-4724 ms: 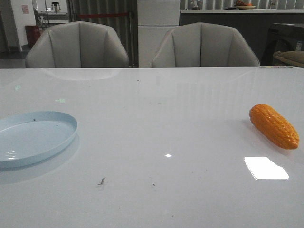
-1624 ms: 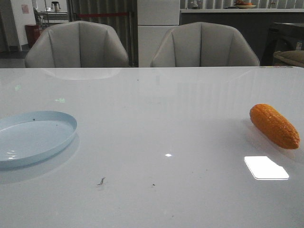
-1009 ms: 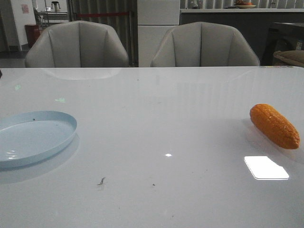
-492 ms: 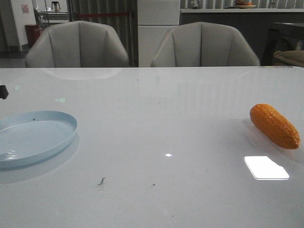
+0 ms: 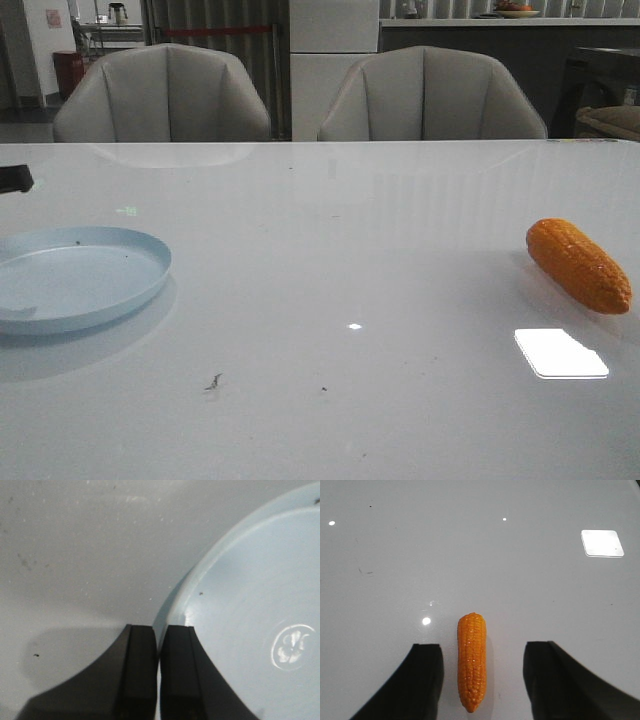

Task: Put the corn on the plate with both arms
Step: 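Grasp the rim of the pale blue plate with the left gripper, then lift the plate and carry it toward the table center with left gripper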

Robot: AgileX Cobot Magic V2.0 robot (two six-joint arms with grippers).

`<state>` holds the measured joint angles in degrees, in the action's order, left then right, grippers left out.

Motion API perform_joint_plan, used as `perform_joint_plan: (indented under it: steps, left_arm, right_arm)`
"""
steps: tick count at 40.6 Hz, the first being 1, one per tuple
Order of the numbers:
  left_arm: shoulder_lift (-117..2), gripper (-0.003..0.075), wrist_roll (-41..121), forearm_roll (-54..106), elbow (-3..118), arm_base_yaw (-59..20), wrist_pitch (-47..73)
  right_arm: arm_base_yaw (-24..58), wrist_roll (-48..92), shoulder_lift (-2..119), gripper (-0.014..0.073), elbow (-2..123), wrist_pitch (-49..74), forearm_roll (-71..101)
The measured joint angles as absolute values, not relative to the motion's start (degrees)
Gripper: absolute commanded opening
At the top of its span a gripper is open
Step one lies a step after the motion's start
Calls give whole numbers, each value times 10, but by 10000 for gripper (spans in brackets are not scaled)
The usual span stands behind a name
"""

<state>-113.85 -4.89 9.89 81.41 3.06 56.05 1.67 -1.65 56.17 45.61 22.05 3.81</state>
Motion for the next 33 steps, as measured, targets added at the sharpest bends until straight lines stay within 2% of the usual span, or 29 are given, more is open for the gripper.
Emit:
perform_joint_plan:
  steps: [9,17,23,33]
  left_arm:
    - [-1140,91,-49,124,967,31,647]
    - [-1140,91,-49,245,1080,27,692]
    - [-1140,91,-49,316,1110,0,692]
    - [-1168,91,-49,325,1113,-98,700]
  right_arm:
    - [17,-17,562,468,456,221,38]
    - [17,-17,562,468,456,221,38]
    - [17,-17,562,468,456,221,38]
    - [17,-17,562,468,456,221,38]
